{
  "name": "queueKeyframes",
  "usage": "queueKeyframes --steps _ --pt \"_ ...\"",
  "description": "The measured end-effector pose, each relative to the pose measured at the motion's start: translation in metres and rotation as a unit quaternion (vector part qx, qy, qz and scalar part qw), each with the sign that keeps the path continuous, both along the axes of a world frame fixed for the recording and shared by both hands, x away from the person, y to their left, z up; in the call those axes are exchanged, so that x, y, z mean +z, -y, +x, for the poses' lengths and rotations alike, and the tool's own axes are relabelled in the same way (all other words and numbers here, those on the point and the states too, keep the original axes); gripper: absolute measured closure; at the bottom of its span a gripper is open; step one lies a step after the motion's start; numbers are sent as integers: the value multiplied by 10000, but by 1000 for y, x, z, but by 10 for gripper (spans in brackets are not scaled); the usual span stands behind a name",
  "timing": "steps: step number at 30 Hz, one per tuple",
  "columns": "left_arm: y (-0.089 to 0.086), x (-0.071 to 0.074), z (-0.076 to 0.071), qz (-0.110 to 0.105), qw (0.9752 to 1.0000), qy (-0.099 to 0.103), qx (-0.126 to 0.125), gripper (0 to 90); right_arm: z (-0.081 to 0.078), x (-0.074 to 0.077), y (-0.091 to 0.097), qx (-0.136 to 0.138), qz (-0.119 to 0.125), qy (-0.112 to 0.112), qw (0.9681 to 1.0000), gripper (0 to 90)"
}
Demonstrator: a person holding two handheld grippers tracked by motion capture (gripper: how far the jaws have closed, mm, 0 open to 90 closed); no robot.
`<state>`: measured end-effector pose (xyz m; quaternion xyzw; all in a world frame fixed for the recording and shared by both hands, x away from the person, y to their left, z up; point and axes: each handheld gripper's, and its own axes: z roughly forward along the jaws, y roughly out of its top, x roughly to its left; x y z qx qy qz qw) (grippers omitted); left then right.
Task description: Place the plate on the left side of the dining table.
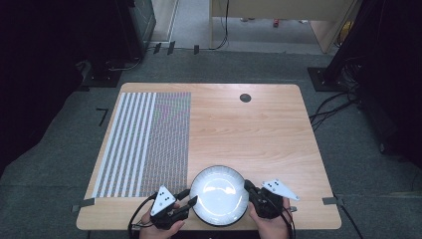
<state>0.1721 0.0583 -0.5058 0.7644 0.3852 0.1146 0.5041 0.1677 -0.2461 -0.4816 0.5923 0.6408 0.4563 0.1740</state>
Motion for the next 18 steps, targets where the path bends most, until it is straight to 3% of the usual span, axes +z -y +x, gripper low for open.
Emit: queueKeyframes --steps 2,4,5,7,10,18 --pt "0 0 0 -6 10000 -7 -1 613 0 0 0 126 83 23 9999 900" --pt "0 0 0 0 10000 0 1 614 -1 1 1 66 178 48 9998 900" --pt "0 0 0 0 10000 -1 0 614 0 1 6 -61 400 -62 9992 900" --pt "0 0 0 -2 10000 -5 -5 614 1 0 10 -97 489 -148 9986 899" --pt "0 0 0 -6 10000 2 -6 619 2 -6 20 -74 754 -450 9961 851" --pt "-2 0 1 -94 9999 -62 17 644 0 -8 20 -24 750 -686 9948 848"
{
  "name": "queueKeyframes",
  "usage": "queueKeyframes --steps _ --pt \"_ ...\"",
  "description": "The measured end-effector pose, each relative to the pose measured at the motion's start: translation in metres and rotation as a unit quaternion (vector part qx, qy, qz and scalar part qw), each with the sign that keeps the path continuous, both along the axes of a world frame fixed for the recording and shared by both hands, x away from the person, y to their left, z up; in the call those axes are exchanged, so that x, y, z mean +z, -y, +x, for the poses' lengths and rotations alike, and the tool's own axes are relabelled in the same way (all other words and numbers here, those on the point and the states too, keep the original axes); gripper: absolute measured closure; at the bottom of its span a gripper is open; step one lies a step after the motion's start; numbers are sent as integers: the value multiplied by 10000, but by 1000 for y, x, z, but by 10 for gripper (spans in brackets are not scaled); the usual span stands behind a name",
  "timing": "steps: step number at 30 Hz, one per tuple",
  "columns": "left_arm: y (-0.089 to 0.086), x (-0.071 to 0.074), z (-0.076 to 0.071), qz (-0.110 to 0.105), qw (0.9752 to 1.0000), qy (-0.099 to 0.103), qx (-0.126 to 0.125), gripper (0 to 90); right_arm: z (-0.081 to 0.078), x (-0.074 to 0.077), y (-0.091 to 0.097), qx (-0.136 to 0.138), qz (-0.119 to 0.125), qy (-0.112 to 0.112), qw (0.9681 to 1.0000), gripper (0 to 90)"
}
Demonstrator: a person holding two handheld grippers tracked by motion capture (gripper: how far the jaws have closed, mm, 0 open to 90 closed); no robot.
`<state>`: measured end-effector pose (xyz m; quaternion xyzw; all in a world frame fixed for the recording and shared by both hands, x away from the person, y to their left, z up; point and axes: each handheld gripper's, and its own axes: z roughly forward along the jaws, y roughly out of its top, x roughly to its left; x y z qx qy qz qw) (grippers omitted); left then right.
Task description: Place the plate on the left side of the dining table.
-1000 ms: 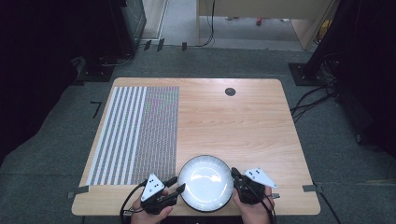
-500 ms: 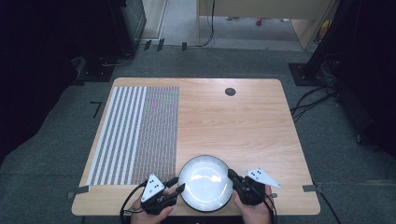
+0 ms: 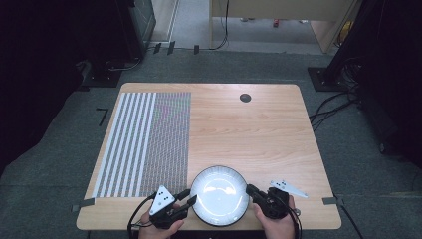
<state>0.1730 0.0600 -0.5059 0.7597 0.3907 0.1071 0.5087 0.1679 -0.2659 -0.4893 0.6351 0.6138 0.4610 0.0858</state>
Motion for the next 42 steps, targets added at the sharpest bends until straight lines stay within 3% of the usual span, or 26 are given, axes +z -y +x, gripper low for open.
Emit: queueKeyframes --steps 9,13,25,28,33,42 --pt "1 -1 0 -9 9999 -71 106 668 6 -2 7 -102 600 -285 9977 850" --pt "3 -1 0 76 9999 -25 127 678 5 0 7 -129 747 -256 9968 841" --pt "4 -1 -1 114 9998 28 150 676 6 1 -8 -321 175 -174 9992 864" --pt "3 -1 0 91 9999 5 134 671 7 0 -8 -389 288 -176 9987 863" --pt "4 -1 1 116 9999 0 73 636 9 -3 -2 -424 734 -313 9959 856" --pt "4 -2 2 103 9999 -106 28 582 9 -4 -1 -426 825 -329 9951 856"
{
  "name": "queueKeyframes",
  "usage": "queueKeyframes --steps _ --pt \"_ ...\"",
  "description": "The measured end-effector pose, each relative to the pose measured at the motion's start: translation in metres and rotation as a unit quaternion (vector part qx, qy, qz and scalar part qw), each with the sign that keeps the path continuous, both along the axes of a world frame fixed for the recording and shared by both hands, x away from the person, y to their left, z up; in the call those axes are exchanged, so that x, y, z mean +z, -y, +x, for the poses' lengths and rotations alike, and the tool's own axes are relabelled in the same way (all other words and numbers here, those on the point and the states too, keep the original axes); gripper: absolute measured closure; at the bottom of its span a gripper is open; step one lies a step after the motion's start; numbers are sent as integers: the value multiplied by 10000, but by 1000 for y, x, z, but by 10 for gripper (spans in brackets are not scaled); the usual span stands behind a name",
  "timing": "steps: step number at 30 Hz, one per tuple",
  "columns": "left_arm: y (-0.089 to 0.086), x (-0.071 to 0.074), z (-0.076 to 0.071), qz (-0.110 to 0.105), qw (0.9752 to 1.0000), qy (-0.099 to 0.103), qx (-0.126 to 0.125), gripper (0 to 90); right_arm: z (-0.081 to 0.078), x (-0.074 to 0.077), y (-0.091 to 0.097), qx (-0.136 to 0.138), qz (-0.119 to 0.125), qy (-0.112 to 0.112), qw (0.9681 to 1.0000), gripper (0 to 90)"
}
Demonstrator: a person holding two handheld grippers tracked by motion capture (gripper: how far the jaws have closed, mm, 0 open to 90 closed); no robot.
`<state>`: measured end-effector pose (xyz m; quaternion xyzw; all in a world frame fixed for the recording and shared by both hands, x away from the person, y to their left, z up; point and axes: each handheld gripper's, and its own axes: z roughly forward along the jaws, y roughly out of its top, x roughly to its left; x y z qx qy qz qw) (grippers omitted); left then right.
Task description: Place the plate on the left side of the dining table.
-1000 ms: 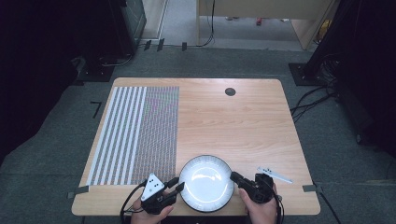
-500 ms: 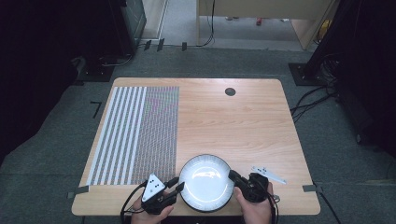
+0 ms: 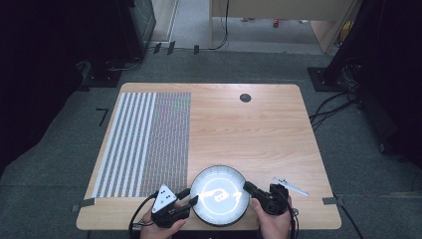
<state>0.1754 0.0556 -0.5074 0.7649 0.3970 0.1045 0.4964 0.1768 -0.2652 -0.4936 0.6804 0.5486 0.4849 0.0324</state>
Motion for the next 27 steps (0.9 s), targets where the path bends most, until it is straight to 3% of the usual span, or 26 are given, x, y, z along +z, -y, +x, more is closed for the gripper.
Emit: queueKeyframes --steps 6,8,27 --pt "2 0 -1 103 9999 19 -34 559 -2 2 -3 5 -243 81 9997 863" --pt "2 0 0 76 9999 -55 -36 489 -1 0 0 22 -58 3 10000 859" --pt "-2 6 -2 -161 9998 45 -54 435 -2 -2 12 -47 270 -111 9996 858"
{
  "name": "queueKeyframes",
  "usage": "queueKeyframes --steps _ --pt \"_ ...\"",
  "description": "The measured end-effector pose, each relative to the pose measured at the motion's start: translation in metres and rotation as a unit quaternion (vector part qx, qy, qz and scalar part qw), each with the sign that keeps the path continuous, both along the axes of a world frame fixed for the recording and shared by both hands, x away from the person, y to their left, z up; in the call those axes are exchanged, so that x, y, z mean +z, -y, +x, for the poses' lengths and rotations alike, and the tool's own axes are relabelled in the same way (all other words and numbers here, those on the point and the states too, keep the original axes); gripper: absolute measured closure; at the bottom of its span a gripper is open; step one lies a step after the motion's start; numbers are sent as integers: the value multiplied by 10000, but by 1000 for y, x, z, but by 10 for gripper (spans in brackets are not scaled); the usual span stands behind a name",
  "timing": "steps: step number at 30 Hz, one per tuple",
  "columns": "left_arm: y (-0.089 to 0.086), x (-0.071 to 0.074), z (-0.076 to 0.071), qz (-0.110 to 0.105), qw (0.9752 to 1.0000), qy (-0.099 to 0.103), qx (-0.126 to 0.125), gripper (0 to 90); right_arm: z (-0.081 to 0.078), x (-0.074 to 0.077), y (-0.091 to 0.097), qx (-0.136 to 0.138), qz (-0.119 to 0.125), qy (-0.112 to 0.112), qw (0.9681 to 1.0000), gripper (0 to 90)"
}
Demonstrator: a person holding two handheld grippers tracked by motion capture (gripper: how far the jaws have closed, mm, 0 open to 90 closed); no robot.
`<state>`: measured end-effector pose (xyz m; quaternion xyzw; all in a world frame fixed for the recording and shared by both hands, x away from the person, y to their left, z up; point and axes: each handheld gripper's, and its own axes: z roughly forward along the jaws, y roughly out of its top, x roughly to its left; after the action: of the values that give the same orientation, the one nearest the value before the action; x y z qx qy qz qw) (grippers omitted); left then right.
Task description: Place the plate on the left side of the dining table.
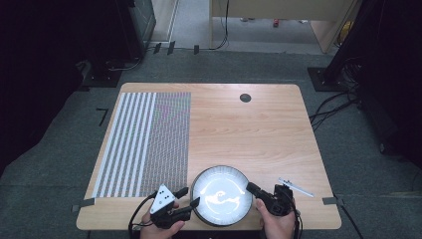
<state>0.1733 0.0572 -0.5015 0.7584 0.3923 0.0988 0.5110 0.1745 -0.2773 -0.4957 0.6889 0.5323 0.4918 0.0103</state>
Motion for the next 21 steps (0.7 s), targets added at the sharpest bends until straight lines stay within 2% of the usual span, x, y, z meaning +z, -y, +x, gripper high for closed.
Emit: queueKeyframes --steps 6,13,17,21 --pt "-3 3 -1 -192 9998 31 -29 424 -1 0 4 -35 96 46 9999 857" --pt "-5 6 -1 -480 9988 -73 -95 412 -1 0 11 -38 294 67 9995 856" --pt "-5 6 1 -645 9974 -263 -187 415 -2 1 12 -40 380 100 9992 855" --pt "-4 5 5 -881 9937 -585 -361 428 -2 1 13 -4 500 155 9986 854"
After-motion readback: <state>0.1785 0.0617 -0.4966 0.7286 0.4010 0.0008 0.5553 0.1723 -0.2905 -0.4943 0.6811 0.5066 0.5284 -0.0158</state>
